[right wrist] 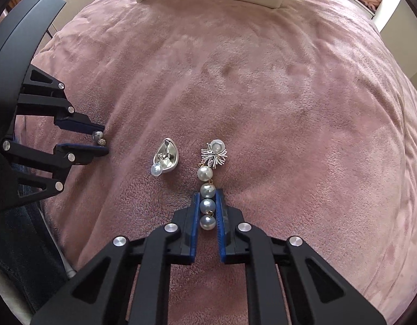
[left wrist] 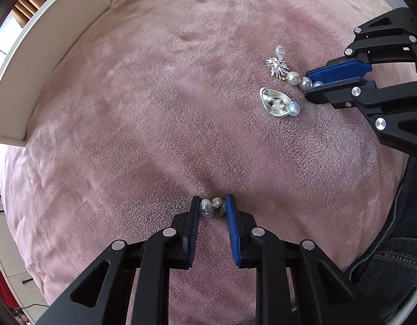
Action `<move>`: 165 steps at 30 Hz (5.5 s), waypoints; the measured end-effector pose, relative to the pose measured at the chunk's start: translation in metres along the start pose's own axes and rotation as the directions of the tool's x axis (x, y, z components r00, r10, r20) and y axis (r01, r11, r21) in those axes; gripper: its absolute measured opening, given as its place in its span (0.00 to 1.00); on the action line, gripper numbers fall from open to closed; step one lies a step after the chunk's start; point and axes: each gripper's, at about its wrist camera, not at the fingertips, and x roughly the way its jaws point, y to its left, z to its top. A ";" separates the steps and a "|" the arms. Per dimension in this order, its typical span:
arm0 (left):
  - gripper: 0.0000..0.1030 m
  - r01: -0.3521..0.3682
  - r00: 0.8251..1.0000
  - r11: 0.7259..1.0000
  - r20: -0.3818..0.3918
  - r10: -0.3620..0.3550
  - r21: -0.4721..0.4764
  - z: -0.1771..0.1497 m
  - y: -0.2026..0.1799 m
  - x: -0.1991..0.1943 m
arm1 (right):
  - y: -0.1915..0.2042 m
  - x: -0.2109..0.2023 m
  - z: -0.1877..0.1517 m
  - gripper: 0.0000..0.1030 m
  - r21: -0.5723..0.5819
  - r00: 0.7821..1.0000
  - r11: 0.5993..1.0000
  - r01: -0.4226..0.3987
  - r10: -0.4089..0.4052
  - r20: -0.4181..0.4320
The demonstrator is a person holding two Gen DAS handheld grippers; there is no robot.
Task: Organize jewelry
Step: 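Grasp the silver stud earrings with the left tool while the right tool grasps the pearl earring, then carry the studs and pearl earring into the white bin and open both tools, then move both tools back toward the last two earrings on the bed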
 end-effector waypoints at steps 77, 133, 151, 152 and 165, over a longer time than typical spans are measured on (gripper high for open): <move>0.51 -0.119 0.878 0.728 0.271 0.394 -0.675 0.119 0.325 -0.077 | -0.072 -0.027 0.352 0.50 0.203 0.902 0.979 0.032 -0.116 0.416; 0.86 0.024 0.942 0.998 0.337 -0.005 -0.053 0.017 -0.023 -0.093 | -0.039 -0.077 0.023 0.74 -0.155 0.950 0.986 0.061 -0.010 0.312; 0.78 0.022 0.969 1.000 0.245 -0.021 -0.002 0.021 -0.041 -0.036 | -0.034 -0.010 0.023 0.61 -0.229 0.974 0.973 -0.041 0.090 0.209; 0.78 0.029 0.969 1.000 0.246 -0.026 -0.007 0.021 -0.040 -0.034 | -0.034 -0.008 0.023 0.61 -0.229 0.974 0.973 -0.039 0.088 0.207; 0.79 0.075 0.962 0.996 0.266 -0.062 -0.039 0.024 -0.025 -0.026 | -0.032 0.016 0.030 0.48 -0.246 0.980 0.969 -0.037 0.082 0.179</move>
